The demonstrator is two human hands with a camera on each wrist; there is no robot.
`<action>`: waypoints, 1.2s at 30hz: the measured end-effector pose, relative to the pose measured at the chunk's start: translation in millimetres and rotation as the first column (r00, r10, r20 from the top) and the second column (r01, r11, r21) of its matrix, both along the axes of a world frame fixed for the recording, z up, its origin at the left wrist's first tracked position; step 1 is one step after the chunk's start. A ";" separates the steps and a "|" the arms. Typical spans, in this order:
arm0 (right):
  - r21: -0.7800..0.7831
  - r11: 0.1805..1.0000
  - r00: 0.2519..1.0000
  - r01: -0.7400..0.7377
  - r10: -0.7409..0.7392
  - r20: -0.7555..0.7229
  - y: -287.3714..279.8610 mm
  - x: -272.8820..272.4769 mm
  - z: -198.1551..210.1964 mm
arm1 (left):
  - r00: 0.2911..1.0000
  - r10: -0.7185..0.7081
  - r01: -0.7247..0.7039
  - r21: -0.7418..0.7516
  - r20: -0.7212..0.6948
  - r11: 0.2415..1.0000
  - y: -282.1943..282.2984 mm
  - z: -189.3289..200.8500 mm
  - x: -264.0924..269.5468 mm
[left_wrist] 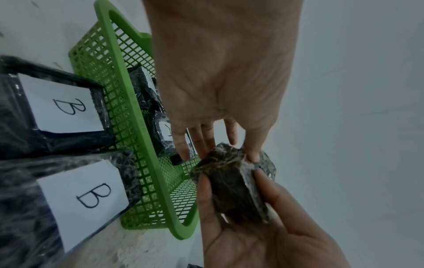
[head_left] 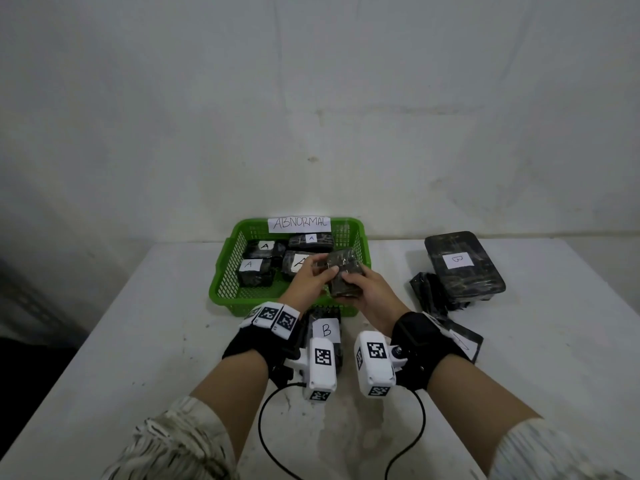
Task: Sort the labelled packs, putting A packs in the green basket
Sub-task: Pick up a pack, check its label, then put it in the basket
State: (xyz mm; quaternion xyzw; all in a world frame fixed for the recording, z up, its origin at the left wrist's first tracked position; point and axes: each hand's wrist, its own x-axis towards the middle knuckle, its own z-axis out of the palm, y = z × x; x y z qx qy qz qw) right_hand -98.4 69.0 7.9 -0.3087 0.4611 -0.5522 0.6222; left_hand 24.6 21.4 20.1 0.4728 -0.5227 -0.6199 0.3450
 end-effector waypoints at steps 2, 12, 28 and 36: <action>-0.010 1.000 0.999 -0.023 0.023 -0.023 0.5 1.4 0.0 | 1.000 0.008 -0.008 -0.004 -0.024 1.000 0.1 -1.1 3.1; -0.044 0.999 0.997 -0.018 0.021 0.074 -1.5 5.2 4.8 | 0.996 0.007 -0.005 0.016 -0.090 1.000 -3.2 -6.2 13.4; 0.005 0.993 0.977 0.114 -0.111 -0.183 -5.5 0.8 -5.4 | 0.998 -0.054 0.056 0.047 -0.044 0.997 -5.9 -4.3 10.0; 0.044 0.989 0.974 0.140 -0.130 -0.186 -8.5 -0.3 -6.2 | 0.995 -0.102 0.103 -0.081 0.019 0.991 -4.1 -6.7 10.2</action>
